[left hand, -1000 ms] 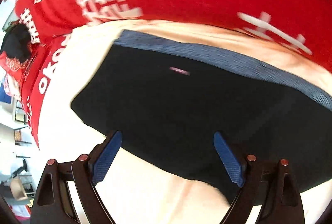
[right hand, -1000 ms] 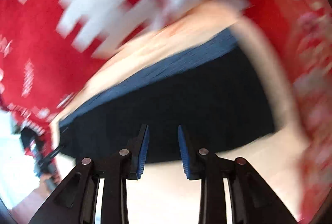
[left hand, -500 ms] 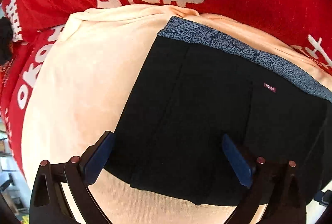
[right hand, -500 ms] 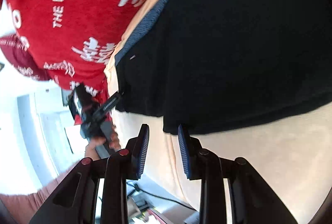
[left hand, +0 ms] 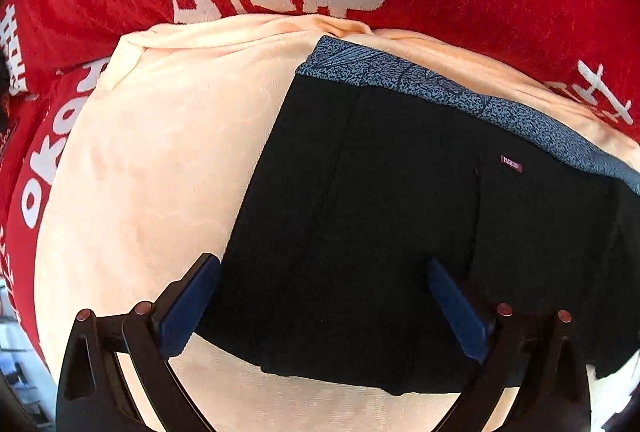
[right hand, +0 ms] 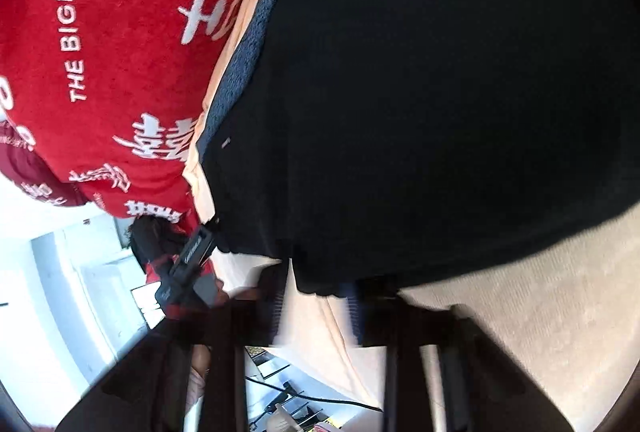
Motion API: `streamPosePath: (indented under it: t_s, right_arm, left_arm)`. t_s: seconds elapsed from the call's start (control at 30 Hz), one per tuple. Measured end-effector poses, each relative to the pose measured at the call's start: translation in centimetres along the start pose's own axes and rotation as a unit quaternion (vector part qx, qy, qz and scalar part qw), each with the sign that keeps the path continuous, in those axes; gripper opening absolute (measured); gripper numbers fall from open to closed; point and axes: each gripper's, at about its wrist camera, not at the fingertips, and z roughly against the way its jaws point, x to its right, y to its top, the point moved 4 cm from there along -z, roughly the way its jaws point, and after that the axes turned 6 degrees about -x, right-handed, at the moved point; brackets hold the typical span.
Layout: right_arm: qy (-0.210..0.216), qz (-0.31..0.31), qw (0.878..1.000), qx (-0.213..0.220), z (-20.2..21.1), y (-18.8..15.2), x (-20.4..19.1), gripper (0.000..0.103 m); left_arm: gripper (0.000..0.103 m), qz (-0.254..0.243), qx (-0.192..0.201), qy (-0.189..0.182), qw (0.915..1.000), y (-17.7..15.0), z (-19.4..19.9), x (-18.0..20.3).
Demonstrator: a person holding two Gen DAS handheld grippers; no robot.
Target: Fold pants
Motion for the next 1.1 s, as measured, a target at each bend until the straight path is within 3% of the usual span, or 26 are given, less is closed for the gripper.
streamPosePath:
  t_s: [0.1, 0.2, 0.3, 0.37, 0.43, 0.53, 0.6, 0.63, 0.67, 0.77, 0.83, 1.0, 1.1]
  right_arm:
    - [-0.033, 0.040, 0.999, 0.004, 1.0, -1.2, -1.2, 0.010]
    - [-0.087, 0.026, 0.996, -0.005, -0.4, -2.3, 1.6, 0.007]
    - [-0.073, 0.003, 0.997, -0.013, -0.4, -3.1, 2.7, 0.005]
    - [-0.123, 0.024, 0.991, -0.035, 0.8, -3.9, 2.5, 0.010]
    - [-0.154, 0.050, 0.986, -0.034, 2.8, -4.1, 1.9, 0.010]
    - [-0.214, 0.116, 0.970, 0.010, 6.9, -2.1, -0.3, 0.010]
    - [-0.245, 0.147, 0.958, 0.037, 8.4, 0.1, -1.3, 0.019]
    - [-0.262, 0.152, 0.952, 0.044, 8.8, 1.2, -1.3, 0.033]
    - [-0.279, 0.163, 0.945, 0.051, 9.0, 2.2, -1.3, 0.038]
    - [-0.313, 0.166, 0.934, 0.040, 8.4, 2.9, 0.5, 0.038]
    - [-0.290, 0.155, 0.943, 0.061, 8.7, 1.9, 1.7, 0.037]
    - [-0.268, 0.116, 0.955, 0.056, 9.9, 0.3, 3.0, 0.035]
    - [-0.260, 0.103, 0.957, 0.078, 12.7, -0.4, 4.1, 0.036]
  left_arm:
    - [0.103, -0.002, 0.004, -0.009, 0.9999, 0.0, -0.3, -0.4]
    - [0.103, -0.004, 0.003, 0.003, 1.0000, -0.1, 0.1, -0.3]
    - [0.103, -0.010, -0.008, 0.029, 0.9995, -0.6, 1.5, 0.2]
    - [0.103, -0.020, 0.002, 0.021, 0.9996, -0.9, 3.6, 1.6]
    - [0.103, -0.035, 0.015, -0.004, 0.9993, -1.4, 5.6, 4.6]
    - [0.103, -0.051, 0.012, -0.056, 0.9970, -1.6, 6.2, 10.3]
    - [0.103, -0.058, 0.001, -0.086, 0.9946, -1.9, 5.4, 14.6]
    - [0.103, -0.063, -0.004, -0.091, 0.9939, -2.3, 4.8, 16.7]
    - [0.103, -0.070, -0.011, -0.092, 0.9933, -2.8, 4.1, 18.3]
    - [0.103, -0.110, -0.042, -0.070, 0.9905, -5.8, 1.6, 21.7]
    - [0.103, -0.111, -0.002, -0.061, 0.9920, -7.0, 2.1, 21.8]
    - [0.103, -0.120, -0.026, -0.026, 0.9920, -6.2, 3.0, 22.4]
    - [0.103, -0.126, -0.018, -0.023, 0.9916, -4.9, 4.5, 23.6]
